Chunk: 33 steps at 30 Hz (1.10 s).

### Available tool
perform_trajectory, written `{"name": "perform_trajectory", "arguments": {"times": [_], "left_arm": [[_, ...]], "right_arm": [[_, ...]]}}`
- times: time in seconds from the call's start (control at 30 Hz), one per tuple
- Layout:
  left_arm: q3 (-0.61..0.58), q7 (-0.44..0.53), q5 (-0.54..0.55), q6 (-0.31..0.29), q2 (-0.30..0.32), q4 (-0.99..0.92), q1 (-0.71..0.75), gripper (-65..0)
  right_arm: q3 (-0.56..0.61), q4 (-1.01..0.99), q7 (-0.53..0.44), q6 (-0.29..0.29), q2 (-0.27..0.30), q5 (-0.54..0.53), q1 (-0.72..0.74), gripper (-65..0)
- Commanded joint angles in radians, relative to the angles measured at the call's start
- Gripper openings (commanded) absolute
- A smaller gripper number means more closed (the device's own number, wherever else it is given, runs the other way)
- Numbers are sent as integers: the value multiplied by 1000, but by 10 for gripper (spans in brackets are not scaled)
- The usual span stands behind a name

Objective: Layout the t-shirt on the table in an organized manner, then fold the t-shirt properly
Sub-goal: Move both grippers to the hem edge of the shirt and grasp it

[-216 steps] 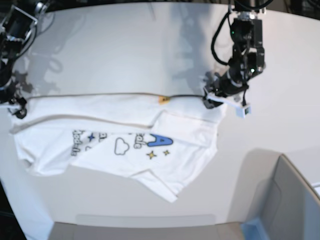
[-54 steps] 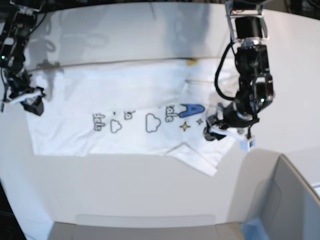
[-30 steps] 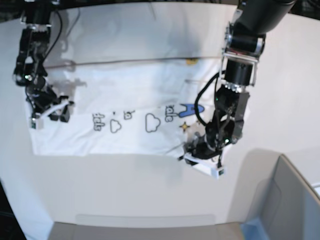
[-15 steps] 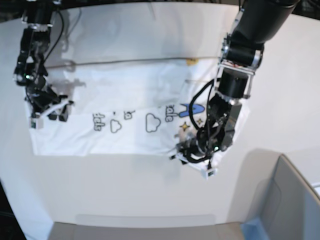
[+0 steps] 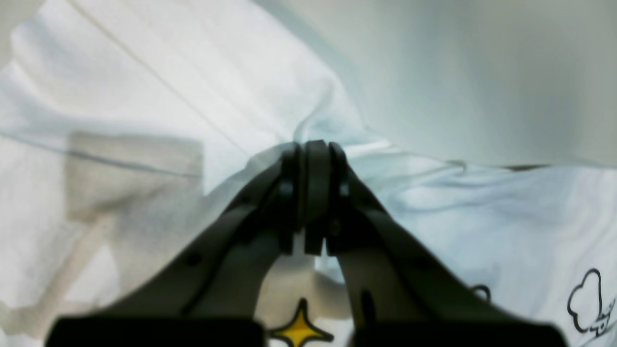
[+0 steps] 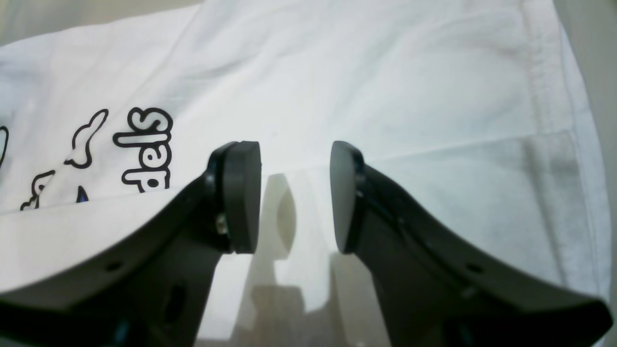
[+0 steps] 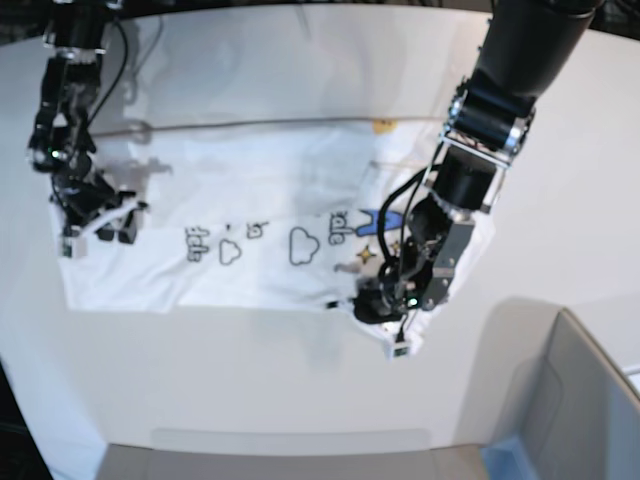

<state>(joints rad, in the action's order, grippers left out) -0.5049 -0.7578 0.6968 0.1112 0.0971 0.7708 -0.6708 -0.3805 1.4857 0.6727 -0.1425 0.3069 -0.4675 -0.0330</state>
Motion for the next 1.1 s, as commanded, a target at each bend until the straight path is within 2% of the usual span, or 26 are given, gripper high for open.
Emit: {"name": "perform_trajectory", "arguments": {"times": [0.0,0.1,0.2,0.3,0.4,0.53,0.6,0.7,0.87,0.93,1.07], "left_arm": [[-7,-75,19,-1,-7,16,-4,-650],[10,-91,19,12,0,131,50,-650],[82,-91,19,127,31,287,116,-650],[105,-90,19,200,34,388,150,-650],[105,-85,19,207,43,441,159,-650],[128,-76,19,207,54,511,196,-650],[182,-78,19,207,53,546,222,-650],[237,-82,19,207,51,606,253,-650],[246,-90,19,207,53,639,265,-650],[246,-90,19,207,53,637,265,-650],[245,-90,19,207,53,635,265,-650]], "right_arm": [[-7,22,-23,-6,18,-10,18,-407],[-7,22,-28,-6,18,-9,17,-407],[-8,22,-31,-6,19,-7,20,-407],[-8,22,-31,-6,39,-9,41,-407],[-21,22,-31,-6,47,-7,63,-407],[-127,16,-31,-6,48,-4,117,-407],[-151,-9,-29,-7,85,-3,147,-407],[-151,-104,-26,-7,174,-3,190,-407],[-150,-308,-29,-15,286,-6,281,-407],[-139,-345,-29,-16,306,-9,307,-408],[-13,-360,-29,-16,332,-9,347,-408]]}}
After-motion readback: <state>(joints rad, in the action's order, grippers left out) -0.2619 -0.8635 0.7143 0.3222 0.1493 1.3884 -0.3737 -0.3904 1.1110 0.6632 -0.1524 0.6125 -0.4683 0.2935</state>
